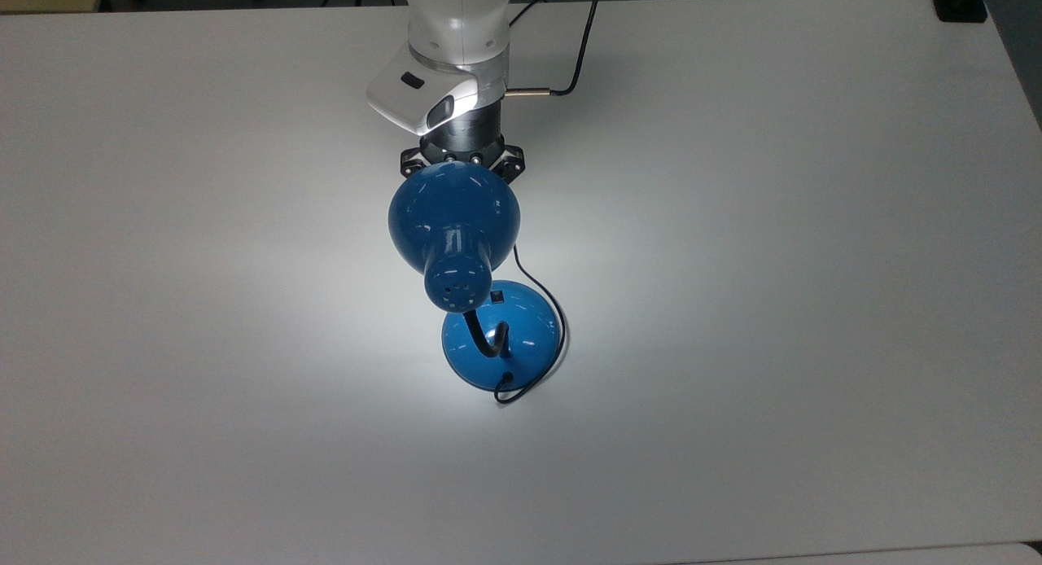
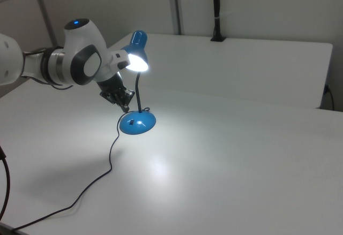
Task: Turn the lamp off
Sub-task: 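Lower the gripper and press the switch on the lamp base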
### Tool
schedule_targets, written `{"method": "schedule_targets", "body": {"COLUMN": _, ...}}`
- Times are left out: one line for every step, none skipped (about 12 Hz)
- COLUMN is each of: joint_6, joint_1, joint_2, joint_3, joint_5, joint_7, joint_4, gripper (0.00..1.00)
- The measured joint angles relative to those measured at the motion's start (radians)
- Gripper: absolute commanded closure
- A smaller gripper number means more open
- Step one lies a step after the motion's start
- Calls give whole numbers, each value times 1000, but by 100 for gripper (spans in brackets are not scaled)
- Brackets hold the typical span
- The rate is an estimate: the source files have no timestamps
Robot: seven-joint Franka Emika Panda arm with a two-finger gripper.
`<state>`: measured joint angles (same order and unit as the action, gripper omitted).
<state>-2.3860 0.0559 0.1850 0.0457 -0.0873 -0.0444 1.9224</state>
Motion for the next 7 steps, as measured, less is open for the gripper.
{"method": "schedule_targets", "body": {"joint_6": -23, "joint_1": 0, "joint_2": 11, "joint_3": 0, "joint_5": 0, "joint_7": 0, "joint_4": 0, "gripper": 100}}
{"method": "schedule_targets", "body": {"joint_6": -50, "joint_1": 0, "joint_2": 25, "joint_3": 0, "joint_5": 0, "joint_7": 0, "joint_4": 0, "gripper": 100}}
{"method": "schedule_targets", "body": {"joint_6": -75, "joint_1": 1, "joint_2": 38, "joint_3": 0, "joint_5": 0, "joint_7": 0, "joint_4": 0, "gripper": 100}}
{"method": "schedule_targets", "body": {"joint_6": -87, "joint_1": 1, "joint_2": 47, "joint_3": 1, "joint_5": 0, "joint_7": 0, "joint_4": 1, "gripper": 100}}
{"method": "schedule_targets", "body": {"joint_6": -104, "joint_1": 2, "joint_2": 59, "joint_3": 2, "joint_5": 0, "joint_7": 0, "joint_4": 1, "gripper": 100}}
{"method": "schedule_targets", "body": {"joint_6": -115, "joint_1": 3, "joint_2": 68, "joint_3": 2, "joint_5": 0, "joint_7": 0, "joint_4": 1, "gripper": 100}}
{"method": "schedule_targets", "body": {"joint_6": -132, "joint_1": 3, "joint_2": 79, "joint_3": 4, "joint_5": 0, "joint_7": 0, "joint_4": 1, "gripper": 100}}
